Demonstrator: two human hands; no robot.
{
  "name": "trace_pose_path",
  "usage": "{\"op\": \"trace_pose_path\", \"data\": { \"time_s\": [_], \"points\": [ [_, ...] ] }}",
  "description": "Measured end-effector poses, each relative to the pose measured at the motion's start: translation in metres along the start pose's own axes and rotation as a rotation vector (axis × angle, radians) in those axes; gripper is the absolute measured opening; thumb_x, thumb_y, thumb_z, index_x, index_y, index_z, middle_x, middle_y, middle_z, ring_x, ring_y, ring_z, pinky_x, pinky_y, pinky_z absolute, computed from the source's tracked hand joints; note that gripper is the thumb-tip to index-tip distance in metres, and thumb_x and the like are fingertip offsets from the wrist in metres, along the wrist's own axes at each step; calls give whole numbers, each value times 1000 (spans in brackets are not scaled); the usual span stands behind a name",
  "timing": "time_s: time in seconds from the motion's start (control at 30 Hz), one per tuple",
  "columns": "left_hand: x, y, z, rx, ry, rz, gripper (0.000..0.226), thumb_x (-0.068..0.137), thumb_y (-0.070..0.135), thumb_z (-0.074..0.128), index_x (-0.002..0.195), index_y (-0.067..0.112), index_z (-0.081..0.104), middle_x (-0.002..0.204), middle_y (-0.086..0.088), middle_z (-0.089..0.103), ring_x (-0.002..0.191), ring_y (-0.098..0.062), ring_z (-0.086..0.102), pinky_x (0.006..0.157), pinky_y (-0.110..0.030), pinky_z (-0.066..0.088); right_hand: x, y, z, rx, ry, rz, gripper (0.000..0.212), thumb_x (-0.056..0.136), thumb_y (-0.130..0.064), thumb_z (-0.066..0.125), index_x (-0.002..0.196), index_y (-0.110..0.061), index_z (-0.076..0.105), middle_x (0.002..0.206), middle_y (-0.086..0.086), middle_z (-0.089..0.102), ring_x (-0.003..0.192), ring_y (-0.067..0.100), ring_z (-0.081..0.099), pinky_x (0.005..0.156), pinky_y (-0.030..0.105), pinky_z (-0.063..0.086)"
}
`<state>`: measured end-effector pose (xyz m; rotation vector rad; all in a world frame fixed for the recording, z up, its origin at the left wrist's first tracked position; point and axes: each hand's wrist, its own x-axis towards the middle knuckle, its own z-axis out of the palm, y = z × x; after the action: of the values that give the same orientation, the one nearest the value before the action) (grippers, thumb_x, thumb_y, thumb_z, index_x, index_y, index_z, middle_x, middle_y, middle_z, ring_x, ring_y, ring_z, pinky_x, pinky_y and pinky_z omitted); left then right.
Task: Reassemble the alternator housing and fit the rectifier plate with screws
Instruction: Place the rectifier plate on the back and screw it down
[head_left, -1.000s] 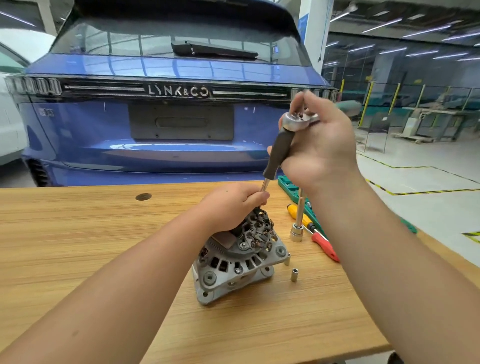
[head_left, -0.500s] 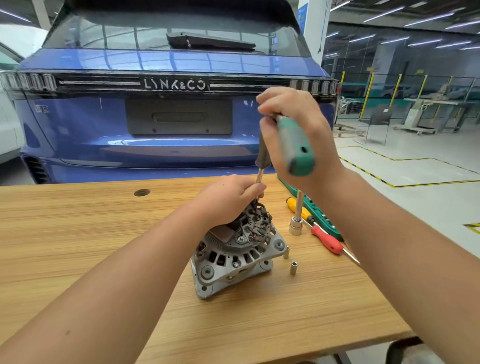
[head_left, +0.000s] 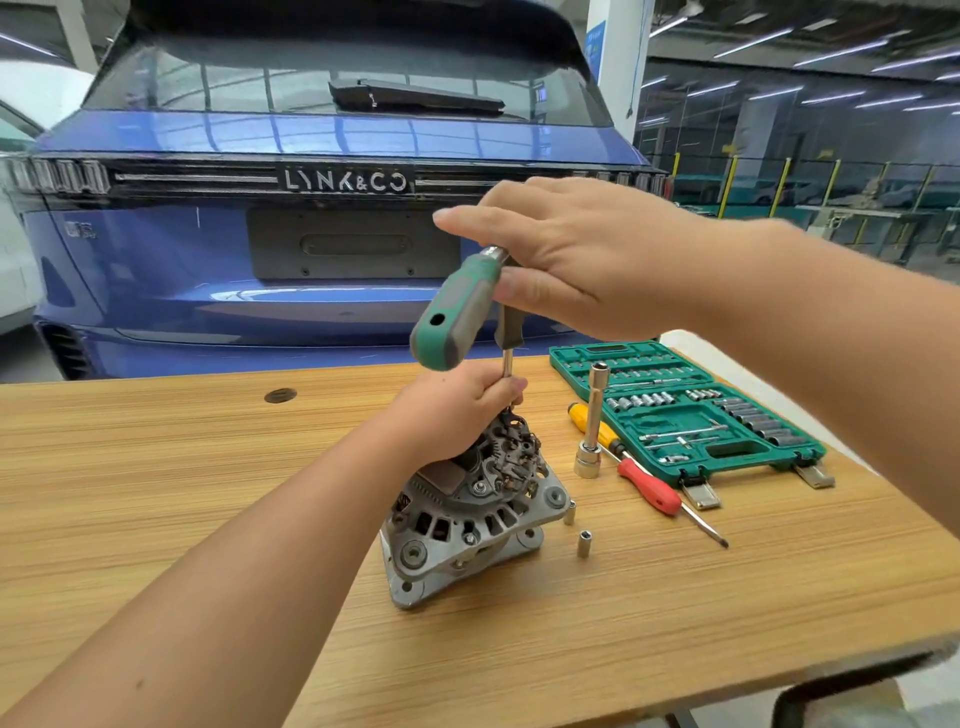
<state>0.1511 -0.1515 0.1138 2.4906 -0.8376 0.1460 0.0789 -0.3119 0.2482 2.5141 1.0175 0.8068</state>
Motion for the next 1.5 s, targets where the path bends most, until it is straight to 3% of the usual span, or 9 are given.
{"op": "trace_pose_path", "data": {
  "time_s": [0.2,0.33,0.43,0.57,0.77,0.97,1.17,1.37,1.5],
  "points": [
    [-1,2,-2,7,7,24,35,107,49,37,96,31,65,85,6,66,78,-9,58,73,-30,46,-2,5,-19,-61,-111,1,79,94,-65,5,157,-27,30,138,3,52,121,30,52,96,43,45],
    [-2,2,-2,21,5,35,35,107,50,37,96,31,65,71,10,59,68,-5,53,63,-31,40,6,1,-27,-90,-136,49,82,91,-71,7,114,-21,67,97,3,66,91,29,60,76,45,51],
    [-2,3,-2,47,-8,50,32,107,49,37,92,34,61,66,12,53,64,-5,49,59,-30,35,17,0,-25,80,-187,317,67,97,-69,21,74,-22,62,64,-4,63,65,16,54,57,31,36],
    [-2,3,-2,36,-21,50,34,107,50,38,87,32,58,67,8,52,66,-11,49,62,-33,37,26,6,-16,656,-249,764,48,103,-54,40,97,-19,72,76,-9,77,80,7,69,82,29,46],
    [-3,2,-2,8,-7,36,37,106,53,37,103,29,65,82,6,63,80,-12,58,79,-39,50,14,-11,4,2056,322,992,14,106,-17,43,96,-12,52,82,9,75,79,25,75,50,25,58],
    [-2,1,-3,-43,-16,40,38,107,51,36,107,32,69,104,9,70,94,-13,61,89,-39,52,9,-33,26,2414,894,921,17,105,-11,48,88,-8,54,92,11,64,98,24,53,91,28,44],
    [1,-4,-1,-69,-8,36,37,105,53,39,98,31,69,98,2,72,91,-15,63,87,-38,50,-2,-52,53,2122,1055,603,34,91,3,63,73,-24,52,105,-2,65,104,21,59,83,31,49],
    [3,-5,0,-67,-3,20,41,105,56,36,99,34,70,100,8,71,91,-9,61,87,-34,49,-10,-39,68,575,1114,419,10,89,5,69,92,-4,72,125,20,65,114,34,63,101,39,48],
    [3,-7,0,-38,-3,34,41,105,57,35,99,35,69,98,9,70,93,-11,61,84,-31,46,-11,-33,57,120,853,280,17,90,-1,58,97,5,71,101,18,71,95,41,65,81,53,51]
  ]
}}
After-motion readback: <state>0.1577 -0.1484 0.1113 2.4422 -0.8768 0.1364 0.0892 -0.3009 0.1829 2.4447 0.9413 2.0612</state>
